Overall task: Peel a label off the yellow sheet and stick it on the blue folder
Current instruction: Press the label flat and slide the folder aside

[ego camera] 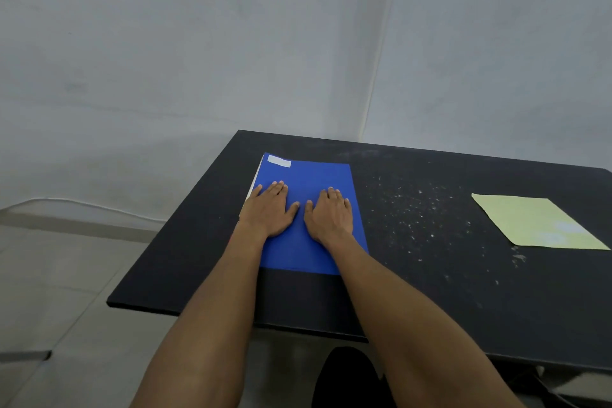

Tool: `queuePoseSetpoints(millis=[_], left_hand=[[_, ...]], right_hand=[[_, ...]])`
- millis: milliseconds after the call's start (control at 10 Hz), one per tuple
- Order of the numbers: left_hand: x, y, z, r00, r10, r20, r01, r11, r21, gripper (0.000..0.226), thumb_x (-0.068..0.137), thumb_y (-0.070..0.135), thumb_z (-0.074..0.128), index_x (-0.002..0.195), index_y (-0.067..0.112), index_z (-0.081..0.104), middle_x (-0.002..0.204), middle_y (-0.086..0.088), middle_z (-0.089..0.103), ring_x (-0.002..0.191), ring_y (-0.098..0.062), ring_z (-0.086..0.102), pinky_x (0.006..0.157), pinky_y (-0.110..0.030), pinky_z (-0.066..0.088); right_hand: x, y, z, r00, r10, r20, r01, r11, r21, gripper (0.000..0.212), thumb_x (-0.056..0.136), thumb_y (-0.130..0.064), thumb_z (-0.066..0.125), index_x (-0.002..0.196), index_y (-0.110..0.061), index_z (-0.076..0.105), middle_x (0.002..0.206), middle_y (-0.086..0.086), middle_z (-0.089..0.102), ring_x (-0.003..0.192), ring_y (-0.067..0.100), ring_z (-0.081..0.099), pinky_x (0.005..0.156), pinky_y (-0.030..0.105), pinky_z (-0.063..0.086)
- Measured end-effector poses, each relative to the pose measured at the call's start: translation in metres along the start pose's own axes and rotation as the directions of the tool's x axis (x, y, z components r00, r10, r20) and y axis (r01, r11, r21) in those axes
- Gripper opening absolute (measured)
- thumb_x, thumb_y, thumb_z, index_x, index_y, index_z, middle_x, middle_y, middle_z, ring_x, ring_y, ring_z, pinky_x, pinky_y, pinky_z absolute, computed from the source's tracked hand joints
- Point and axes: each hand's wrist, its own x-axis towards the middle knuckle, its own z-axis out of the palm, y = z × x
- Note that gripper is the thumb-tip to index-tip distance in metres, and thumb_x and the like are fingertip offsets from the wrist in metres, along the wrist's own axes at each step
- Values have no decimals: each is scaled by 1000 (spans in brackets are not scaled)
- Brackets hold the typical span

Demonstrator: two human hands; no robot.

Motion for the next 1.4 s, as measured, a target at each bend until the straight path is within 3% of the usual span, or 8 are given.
queuePoseSetpoints(millis=[700,1400], left_hand=[[136,-17,15,999,11,32,-11,1000,3,68,102,50,25,155,9,22,164,-4,20,152,-15,14,124,-39,8],[152,-12,13,1000,-2,16,3,1000,-19,67,103,48,22,156,8,17,165,-5,15,153,-15,8,124,-40,3]], right_hand=[[137,26,1,1000,-11,-4,11,1000,12,65,101,-41,32,151,-1,26,160,15,26,150,27,21,124,41,16],[151,30,-4,1000,-12,-2,12,999,48,65,101,-42,34,151,-1,26,160,15,25,150,28,20,123,43,17]])
